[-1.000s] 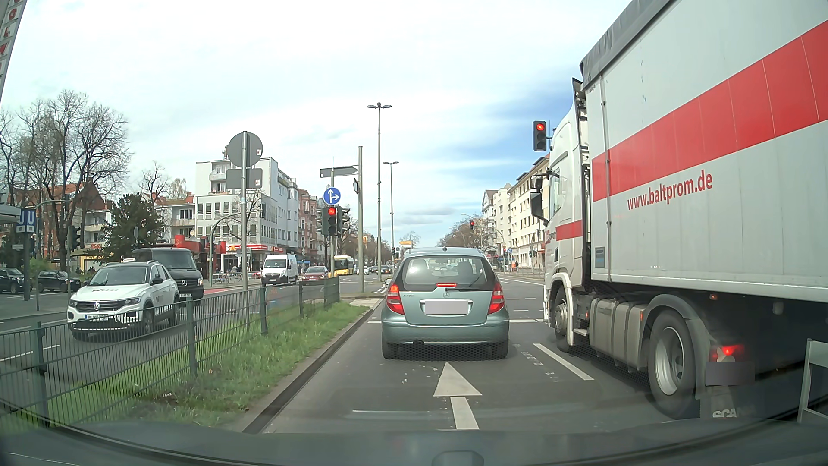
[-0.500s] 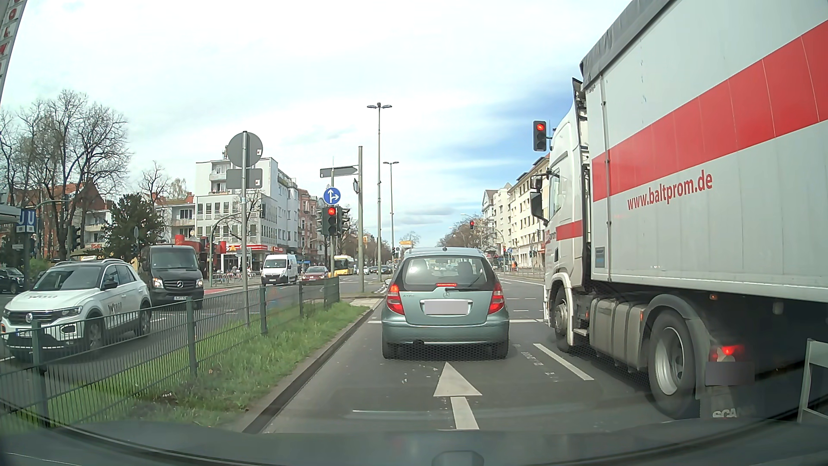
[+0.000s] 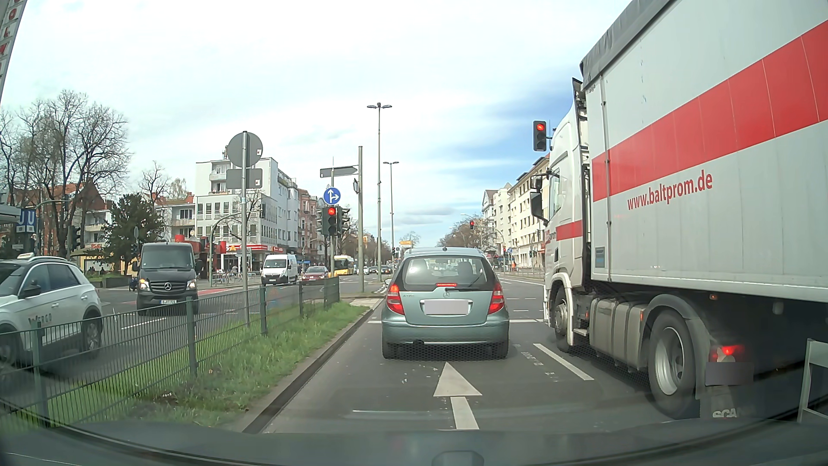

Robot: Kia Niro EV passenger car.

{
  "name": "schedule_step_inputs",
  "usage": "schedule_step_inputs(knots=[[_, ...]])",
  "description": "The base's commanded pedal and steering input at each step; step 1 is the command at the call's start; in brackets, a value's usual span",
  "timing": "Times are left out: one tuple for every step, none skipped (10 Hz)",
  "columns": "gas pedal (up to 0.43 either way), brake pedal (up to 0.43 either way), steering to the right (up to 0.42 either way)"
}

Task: Follow the waypoints while adhering to traffic rules and regulations

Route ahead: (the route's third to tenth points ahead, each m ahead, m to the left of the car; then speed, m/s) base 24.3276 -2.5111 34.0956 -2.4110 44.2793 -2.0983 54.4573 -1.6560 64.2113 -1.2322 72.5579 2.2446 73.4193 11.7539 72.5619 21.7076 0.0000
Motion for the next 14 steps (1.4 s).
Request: schedule_step_inputs(knots=[[0.000, 0.000, 0.002], [0.000, 0.000, 0.002], [0.000, 0.000, 0.002], [0.000, 0.000, 0.002], [0.000, 0.000, 0.002], [0.000, 0.000, 0.002], [0.000, 0.000, 0.002], [0.000, 0.000, 0.002], [0.000, 0.000, 0.002], [0.000, 0.000, 0.002], [0.000, 0.000, 0.002], [0.000, 0.000, 0.002], [0.000, 0.000, 0.002], [0.000, 0.000, 0.002]])
